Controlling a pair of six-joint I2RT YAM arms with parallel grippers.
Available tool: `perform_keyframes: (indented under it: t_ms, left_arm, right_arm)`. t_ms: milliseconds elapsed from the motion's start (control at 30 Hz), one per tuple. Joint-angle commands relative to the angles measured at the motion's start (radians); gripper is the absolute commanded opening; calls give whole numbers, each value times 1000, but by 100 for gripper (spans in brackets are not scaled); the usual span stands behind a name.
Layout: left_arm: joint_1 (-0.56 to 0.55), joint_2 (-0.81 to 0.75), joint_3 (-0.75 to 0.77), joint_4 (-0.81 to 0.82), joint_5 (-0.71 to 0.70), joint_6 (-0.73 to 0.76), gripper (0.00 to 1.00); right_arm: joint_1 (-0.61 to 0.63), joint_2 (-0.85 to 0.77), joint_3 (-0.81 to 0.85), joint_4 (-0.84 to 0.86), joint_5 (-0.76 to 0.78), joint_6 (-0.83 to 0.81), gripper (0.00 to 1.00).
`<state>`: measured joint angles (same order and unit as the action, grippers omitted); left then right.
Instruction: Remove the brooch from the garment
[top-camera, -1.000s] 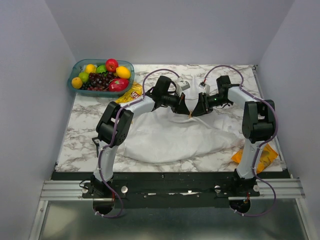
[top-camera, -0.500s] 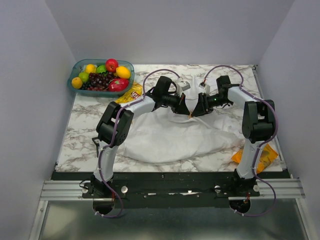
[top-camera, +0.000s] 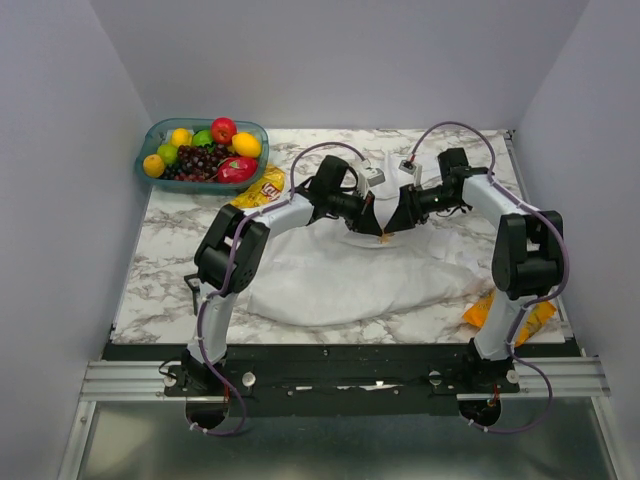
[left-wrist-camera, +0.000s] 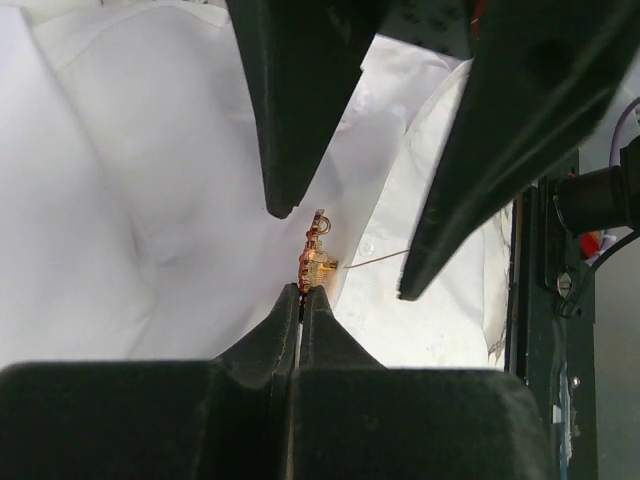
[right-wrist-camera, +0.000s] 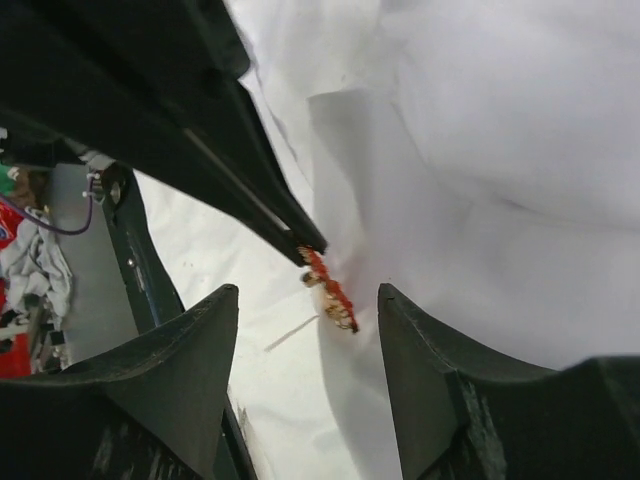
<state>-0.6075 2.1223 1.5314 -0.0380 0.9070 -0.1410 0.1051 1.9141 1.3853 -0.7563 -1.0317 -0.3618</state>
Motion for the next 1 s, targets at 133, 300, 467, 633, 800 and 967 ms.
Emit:
perform_keyframes:
  t_ms: [133, 300, 467, 633, 800, 967]
  left_arm:
    - [-11, -36, 33, -13, -2, 20, 0]
    - [-9, -50, 29, -16, -19, 30, 0]
    - [-9, -65, 26, -33, -42, 63, 0]
    - [2, -79, 32, -62, -88, 101, 0]
    - [18, -79, 59, -97, -140, 185, 0]
    - [40, -64, 110, -132, -163, 239, 0]
  right_arm:
    - [7, -87, -42, 32, 5, -48, 65]
    - [4, -105, -60, 69, 67, -43, 63]
    - [-7, -121, -86, 84, 146, -48, 62]
    - [-42, -130, -118, 81, 162, -46, 60]
    - [-51, -115, -137, 22, 168, -109, 58]
    - [-51, -70, -138, -3, 272, -132, 57]
